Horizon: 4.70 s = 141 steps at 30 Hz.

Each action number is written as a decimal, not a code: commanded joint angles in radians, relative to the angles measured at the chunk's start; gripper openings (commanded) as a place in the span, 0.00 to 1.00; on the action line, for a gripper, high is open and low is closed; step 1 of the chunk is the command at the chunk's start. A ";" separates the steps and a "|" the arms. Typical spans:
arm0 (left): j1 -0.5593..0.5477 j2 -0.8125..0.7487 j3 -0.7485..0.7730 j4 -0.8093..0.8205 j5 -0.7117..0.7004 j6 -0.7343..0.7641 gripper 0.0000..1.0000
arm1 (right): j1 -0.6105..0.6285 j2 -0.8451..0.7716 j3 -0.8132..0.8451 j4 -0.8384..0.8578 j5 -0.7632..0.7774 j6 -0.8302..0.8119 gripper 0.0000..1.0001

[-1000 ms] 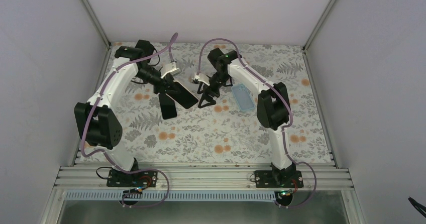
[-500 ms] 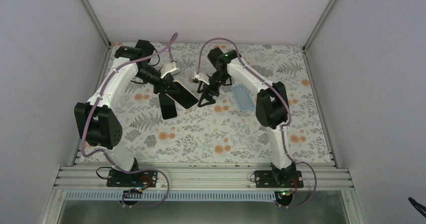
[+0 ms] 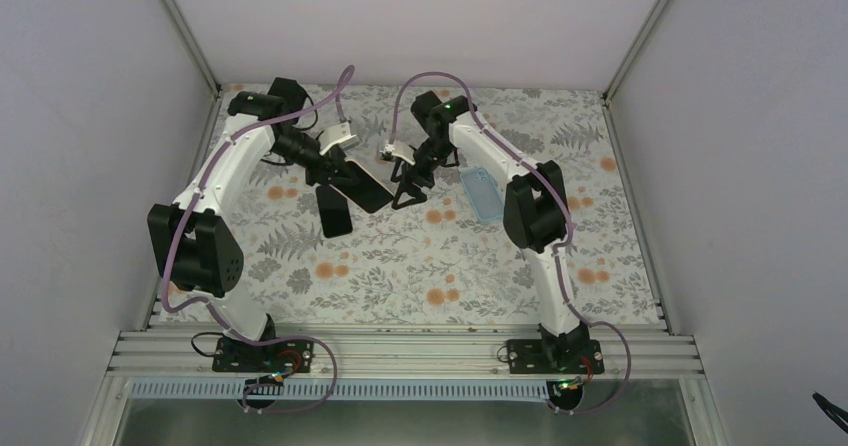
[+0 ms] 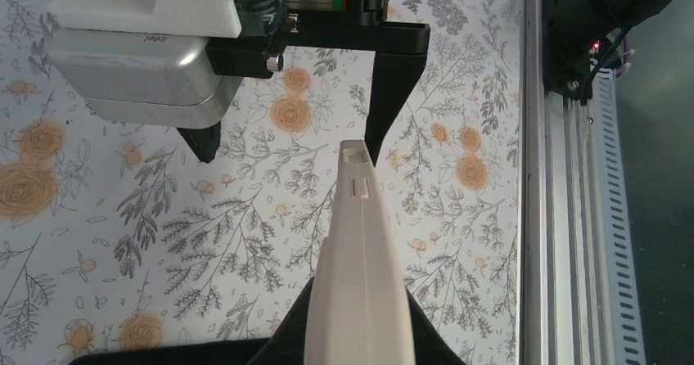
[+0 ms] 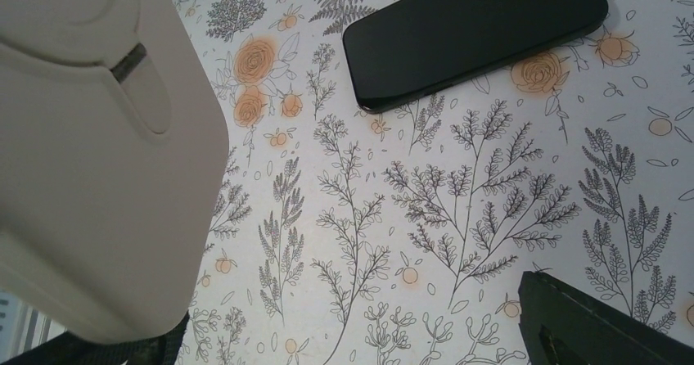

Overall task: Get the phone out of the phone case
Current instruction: Remove the phone case from the phone.

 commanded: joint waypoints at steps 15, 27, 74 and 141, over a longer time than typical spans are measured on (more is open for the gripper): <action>-0.022 -0.059 0.009 -0.022 0.138 0.019 0.02 | -0.046 0.061 0.122 0.003 0.038 -0.009 0.98; -0.037 -0.068 0.033 -0.022 0.202 -0.002 0.02 | -0.072 0.094 0.172 0.027 0.074 0.004 0.98; -0.069 -0.004 0.034 -0.019 0.152 0.011 0.02 | -0.092 -0.275 -0.268 0.071 -0.128 -0.021 0.97; -0.043 0.009 0.122 -0.020 0.392 0.050 0.02 | -0.060 -0.207 -0.187 0.470 -0.012 0.314 0.98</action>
